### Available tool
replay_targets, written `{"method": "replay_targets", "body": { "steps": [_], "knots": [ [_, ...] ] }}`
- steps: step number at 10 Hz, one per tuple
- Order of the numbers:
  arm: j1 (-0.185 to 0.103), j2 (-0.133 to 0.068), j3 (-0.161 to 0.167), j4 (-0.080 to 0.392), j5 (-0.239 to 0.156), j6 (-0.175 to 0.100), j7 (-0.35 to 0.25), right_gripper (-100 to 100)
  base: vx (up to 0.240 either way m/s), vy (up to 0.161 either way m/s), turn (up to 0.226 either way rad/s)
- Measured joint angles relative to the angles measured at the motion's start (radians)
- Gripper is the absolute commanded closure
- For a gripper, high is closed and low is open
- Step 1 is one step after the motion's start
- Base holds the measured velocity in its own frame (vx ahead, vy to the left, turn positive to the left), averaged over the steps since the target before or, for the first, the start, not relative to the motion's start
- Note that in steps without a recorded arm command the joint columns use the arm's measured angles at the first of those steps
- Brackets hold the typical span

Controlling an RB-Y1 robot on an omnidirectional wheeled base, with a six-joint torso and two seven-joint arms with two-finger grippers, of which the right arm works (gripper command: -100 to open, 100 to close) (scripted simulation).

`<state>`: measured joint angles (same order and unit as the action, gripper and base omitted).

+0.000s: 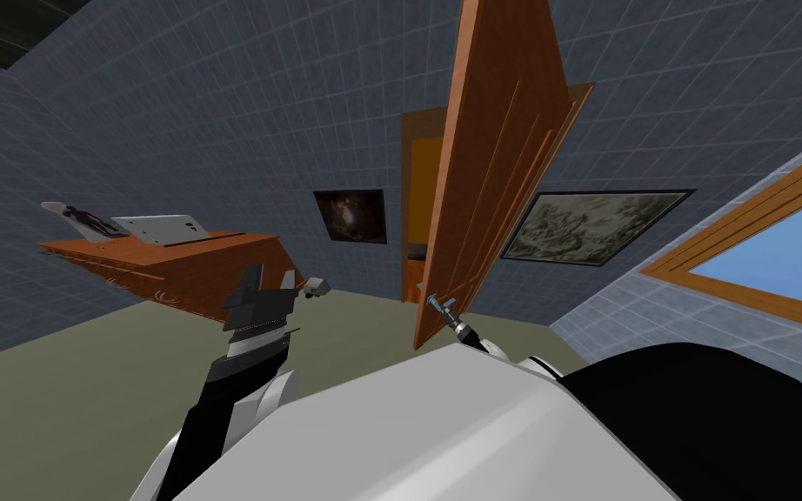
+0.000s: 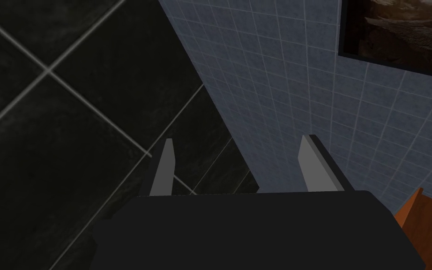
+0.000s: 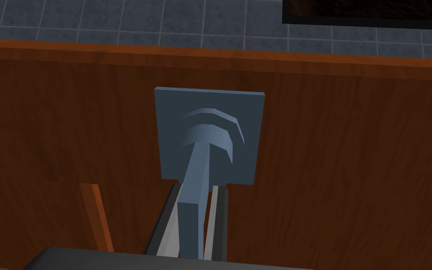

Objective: Pull the door open

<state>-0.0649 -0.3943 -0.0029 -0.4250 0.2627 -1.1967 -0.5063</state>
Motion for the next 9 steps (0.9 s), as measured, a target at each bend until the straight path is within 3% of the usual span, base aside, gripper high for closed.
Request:
{"method": "replay_targets", "body": {
  "steps": [3, 4, 6, 7, 9],
  "knots": [
    [-0.006, -0.008, -0.011, 0.011, -0.003, 0.0, 0.0, 100, -0.163, -0.044, 0.212],
    [0.007, -0.012, -0.015, -0.012, -0.005, 0.009, -0.003, 100, -0.14, -0.064, 0.067],
    [-0.003, -0.015, -0.021, 0.018, -0.006, -0.003, -0.002, 100, -0.207, -0.072, 0.233],
    [0.008, -0.019, -0.026, -0.001, -0.006, 0.004, -0.006, 100, -0.158, -0.081, 0.106],
    [0.005, -0.017, -0.026, 0.019, -0.004, -0.002, -0.005, 100, -0.077, -0.047, 0.104]
  ]
}}
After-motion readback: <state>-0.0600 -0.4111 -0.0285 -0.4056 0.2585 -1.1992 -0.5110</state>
